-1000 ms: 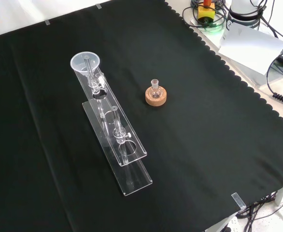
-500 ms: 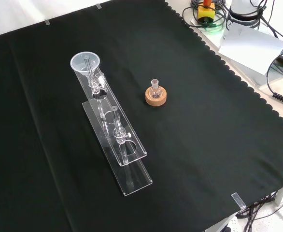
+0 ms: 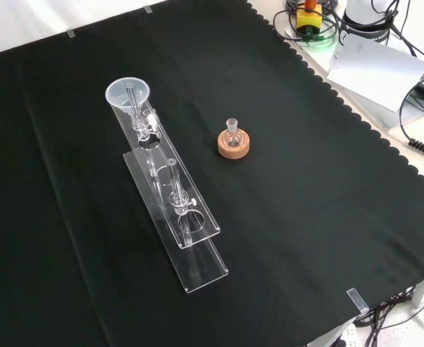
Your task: Pick up the funnel from the transparent funnel stand.
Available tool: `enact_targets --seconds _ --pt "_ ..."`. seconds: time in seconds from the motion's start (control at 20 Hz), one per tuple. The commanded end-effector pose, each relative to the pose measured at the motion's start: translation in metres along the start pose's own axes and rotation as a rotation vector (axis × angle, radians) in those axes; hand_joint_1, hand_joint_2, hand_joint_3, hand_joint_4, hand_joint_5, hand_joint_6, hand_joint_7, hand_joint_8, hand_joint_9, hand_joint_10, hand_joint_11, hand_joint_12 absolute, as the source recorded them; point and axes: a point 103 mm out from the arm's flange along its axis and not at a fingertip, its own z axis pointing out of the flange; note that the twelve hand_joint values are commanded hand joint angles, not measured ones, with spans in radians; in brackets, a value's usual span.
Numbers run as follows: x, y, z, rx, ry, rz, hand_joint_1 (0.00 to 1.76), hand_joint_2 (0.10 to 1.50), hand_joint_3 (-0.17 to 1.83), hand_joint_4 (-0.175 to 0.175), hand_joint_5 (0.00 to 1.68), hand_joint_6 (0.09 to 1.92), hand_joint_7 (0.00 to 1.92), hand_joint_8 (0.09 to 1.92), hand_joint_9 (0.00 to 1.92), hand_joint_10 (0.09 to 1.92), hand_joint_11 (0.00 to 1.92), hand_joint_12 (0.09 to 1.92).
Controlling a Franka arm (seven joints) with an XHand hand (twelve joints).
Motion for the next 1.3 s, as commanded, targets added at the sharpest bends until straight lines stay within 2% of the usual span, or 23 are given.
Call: enact_targets --seconds 0.05,0.25,0.4,0.6,1.3 --pt "-0.004 0.088 0.014 0.032 0.001 -0.039 0.02 1.2 0.33 -0.011 0.24 0.09 0.0 0.46 0.17 0.64 0.02 1.38" --pt "0.004 0.11 0.024 0.048 -0.001 -0.06 0.04 1.19 0.31 -0.014 0.23 0.09 0.0 0.47 0.16 0.64 0.02 1.38" --pt "0.012 0.124 0.033 0.082 -0.006 -0.079 0.05 1.19 0.31 -0.015 0.23 0.09 0.0 0.47 0.16 0.65 0.02 1.38" --pt "0.022 0.135 0.046 0.105 -0.023 -0.088 0.07 1.18 0.29 -0.017 0.23 0.09 0.0 0.48 0.16 0.65 0.01 1.39" --pt "0.056 0.166 0.088 0.246 -0.096 -0.104 0.35 1.0 0.2 -0.046 0.2 0.09 0.0 0.58 0.16 0.72 0.02 1.41"
